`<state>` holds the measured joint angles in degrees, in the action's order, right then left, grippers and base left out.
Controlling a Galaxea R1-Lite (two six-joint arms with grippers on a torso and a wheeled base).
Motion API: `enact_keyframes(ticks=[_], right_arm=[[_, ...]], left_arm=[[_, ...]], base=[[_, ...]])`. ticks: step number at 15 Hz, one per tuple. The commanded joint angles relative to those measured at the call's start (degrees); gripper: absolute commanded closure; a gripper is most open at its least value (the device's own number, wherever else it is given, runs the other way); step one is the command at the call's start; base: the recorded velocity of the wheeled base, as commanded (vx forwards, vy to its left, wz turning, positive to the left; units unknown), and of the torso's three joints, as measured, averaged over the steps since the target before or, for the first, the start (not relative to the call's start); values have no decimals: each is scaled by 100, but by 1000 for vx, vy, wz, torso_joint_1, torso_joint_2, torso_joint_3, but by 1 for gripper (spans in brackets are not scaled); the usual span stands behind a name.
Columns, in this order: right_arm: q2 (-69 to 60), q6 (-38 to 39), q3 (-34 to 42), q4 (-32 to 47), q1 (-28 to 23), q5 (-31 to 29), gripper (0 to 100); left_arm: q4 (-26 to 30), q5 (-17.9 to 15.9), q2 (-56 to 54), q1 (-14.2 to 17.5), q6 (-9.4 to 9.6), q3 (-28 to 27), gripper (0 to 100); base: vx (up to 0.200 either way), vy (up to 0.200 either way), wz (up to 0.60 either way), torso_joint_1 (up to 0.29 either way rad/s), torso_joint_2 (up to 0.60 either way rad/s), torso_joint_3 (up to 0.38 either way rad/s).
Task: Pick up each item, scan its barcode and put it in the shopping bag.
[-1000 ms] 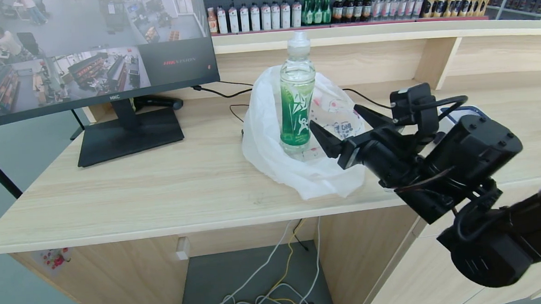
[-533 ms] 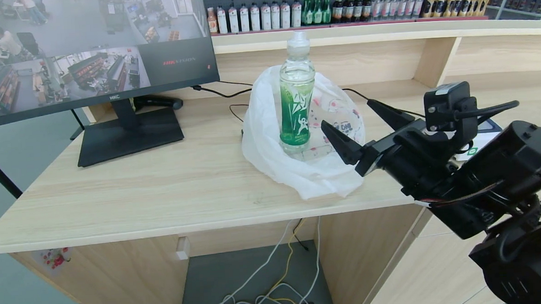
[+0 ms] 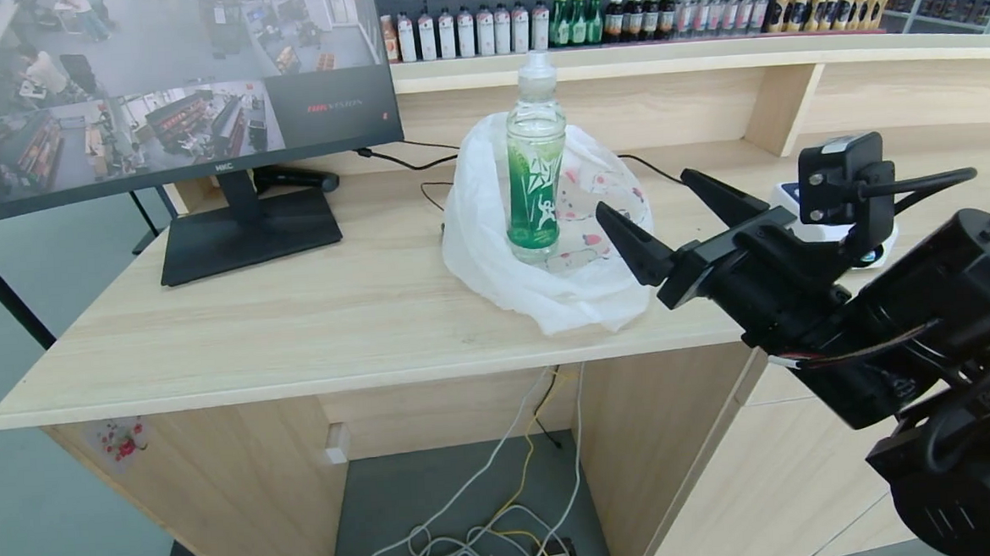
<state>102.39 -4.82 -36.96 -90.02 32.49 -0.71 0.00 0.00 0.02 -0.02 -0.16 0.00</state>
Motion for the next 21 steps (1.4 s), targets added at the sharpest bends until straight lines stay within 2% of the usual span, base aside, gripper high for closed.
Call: enact_keyframes(ticks=[1,5,10,21], right_arm=[[18,-2,-13,2,-6,0,0],[36,7,-136,2,-76,-17,0],[-17,165,-118,2,-164,-465,0],[-167,174,321,2,-181,-448,0]], left_arm=[[0,0,-2,-6,-2,0,0],[0,0,-2,-6,-11,0,0],[0,0,-2,2,-19,0,0],[0,0,-2,2,-19,0,0]], base=[[0,-200,0,2,2,2],[0,-200,0,4,2,2],[0,-200,0,3,3,0],[0,-200,0,4,4,4]])
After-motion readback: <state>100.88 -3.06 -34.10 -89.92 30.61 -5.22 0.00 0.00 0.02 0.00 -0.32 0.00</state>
